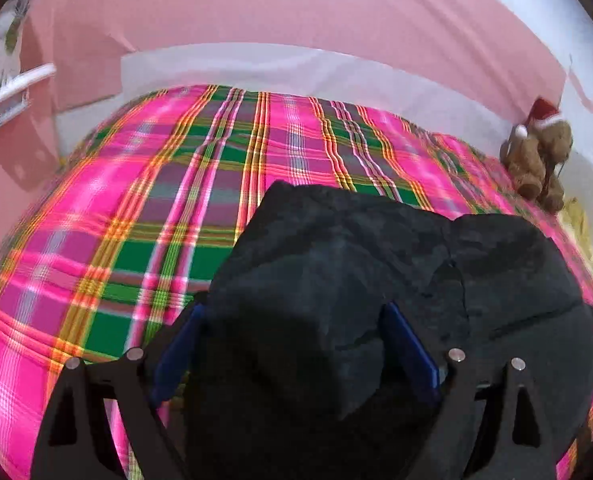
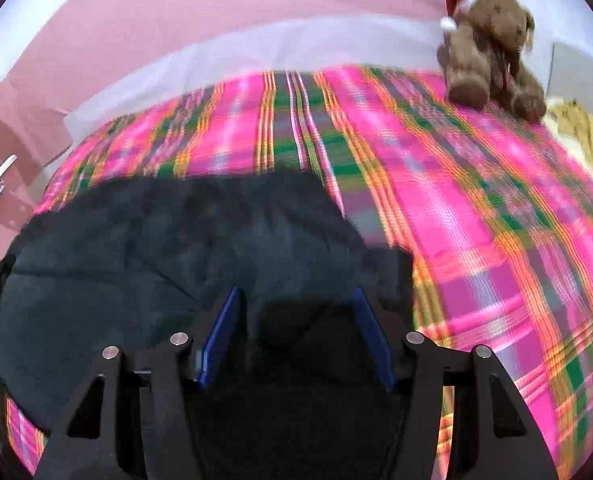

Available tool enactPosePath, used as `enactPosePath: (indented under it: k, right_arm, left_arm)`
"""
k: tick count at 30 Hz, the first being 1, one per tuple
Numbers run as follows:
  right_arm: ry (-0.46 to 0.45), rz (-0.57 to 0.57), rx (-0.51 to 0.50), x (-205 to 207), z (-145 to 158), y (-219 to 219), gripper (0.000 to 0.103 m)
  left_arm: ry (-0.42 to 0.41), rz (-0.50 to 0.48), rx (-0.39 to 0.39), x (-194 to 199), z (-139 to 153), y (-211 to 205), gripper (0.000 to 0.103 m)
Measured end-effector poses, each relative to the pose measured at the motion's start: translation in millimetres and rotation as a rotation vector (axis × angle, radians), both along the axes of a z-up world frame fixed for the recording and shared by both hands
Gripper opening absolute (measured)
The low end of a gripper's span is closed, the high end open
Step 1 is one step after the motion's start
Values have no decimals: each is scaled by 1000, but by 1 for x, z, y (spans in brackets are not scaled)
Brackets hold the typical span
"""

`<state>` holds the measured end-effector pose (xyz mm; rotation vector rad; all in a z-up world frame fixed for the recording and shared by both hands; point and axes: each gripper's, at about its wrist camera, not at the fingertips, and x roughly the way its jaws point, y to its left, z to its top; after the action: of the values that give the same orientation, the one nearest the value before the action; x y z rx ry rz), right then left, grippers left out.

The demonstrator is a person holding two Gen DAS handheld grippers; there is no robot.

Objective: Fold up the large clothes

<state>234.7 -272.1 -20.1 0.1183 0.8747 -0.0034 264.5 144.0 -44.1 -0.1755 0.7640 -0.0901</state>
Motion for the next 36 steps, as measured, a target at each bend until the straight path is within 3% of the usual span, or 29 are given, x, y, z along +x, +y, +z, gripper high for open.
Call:
enactPosePath:
  k: [2,7,13,17,20,22,28,36]
  right_arm:
    - [-11,1,-24,4,-10,1,59]
    - [-1,-22,-33,1,0,1,59]
    - [-67,7,-23,-63,28,6,59]
    - [-38,8,-26,-87,13,11,59]
    - [3,3,-34,-86,-10,11,59]
    - [11,4,-22,-81,-15,9,59]
    - [26,-5,-26,-84,-9,9,59]
    - [-37,-8,-46,-116,14,19,59]
  left_arm:
    - [8,13,-37,3,-2,3,95]
    - [-12,16,1,-14,16,-1,94]
    - [-110,-38,57,-74,45,-9,94]
    - [-79,-48,73,-90,28,-17,94]
    - [6,-27,57,-86,1,-17,94]
    - [10,-11,46,-88,-5,-15,95]
    - [17,16,79,-98,7,-21,94]
    - [-48,48,155,-126,34,-30,94]
